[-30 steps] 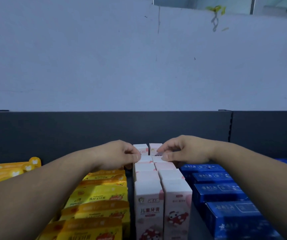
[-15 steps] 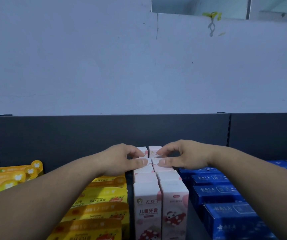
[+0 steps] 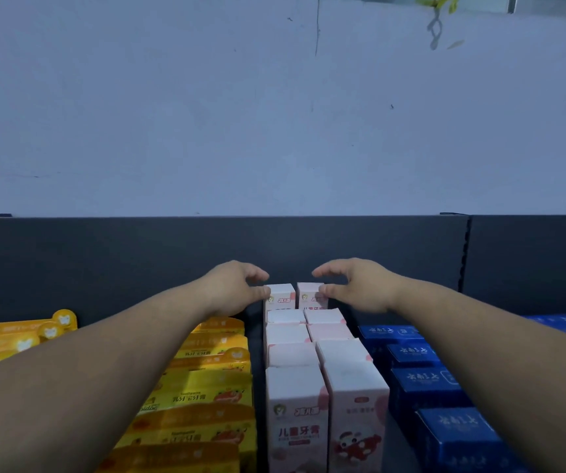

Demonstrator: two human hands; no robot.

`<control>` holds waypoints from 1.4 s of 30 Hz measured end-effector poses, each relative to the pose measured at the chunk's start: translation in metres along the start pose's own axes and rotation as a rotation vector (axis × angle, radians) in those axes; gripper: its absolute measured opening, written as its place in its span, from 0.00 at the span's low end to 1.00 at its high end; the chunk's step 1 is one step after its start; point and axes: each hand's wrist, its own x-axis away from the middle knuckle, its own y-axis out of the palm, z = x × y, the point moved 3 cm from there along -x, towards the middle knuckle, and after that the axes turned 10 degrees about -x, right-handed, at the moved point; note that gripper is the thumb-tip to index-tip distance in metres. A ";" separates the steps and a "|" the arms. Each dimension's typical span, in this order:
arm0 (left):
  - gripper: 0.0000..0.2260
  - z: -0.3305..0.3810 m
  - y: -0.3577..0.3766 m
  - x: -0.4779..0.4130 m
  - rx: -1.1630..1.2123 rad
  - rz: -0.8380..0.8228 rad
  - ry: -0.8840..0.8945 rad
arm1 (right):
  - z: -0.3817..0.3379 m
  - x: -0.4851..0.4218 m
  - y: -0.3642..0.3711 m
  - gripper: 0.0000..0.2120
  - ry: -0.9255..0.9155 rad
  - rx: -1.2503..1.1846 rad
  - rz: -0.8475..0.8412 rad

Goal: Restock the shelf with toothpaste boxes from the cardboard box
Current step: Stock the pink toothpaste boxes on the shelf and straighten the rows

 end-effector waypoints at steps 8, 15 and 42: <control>0.15 0.001 0.010 -0.004 0.030 -0.060 0.044 | 0.005 -0.003 0.014 0.18 0.009 -0.127 -0.050; 0.10 0.008 0.003 0.005 0.125 -0.085 0.046 | 0.000 0.009 0.002 0.16 -0.016 -0.138 -0.063; 0.13 0.021 0.005 0.035 0.126 -0.122 0.024 | -0.010 0.040 -0.003 0.17 -0.026 -0.064 -0.161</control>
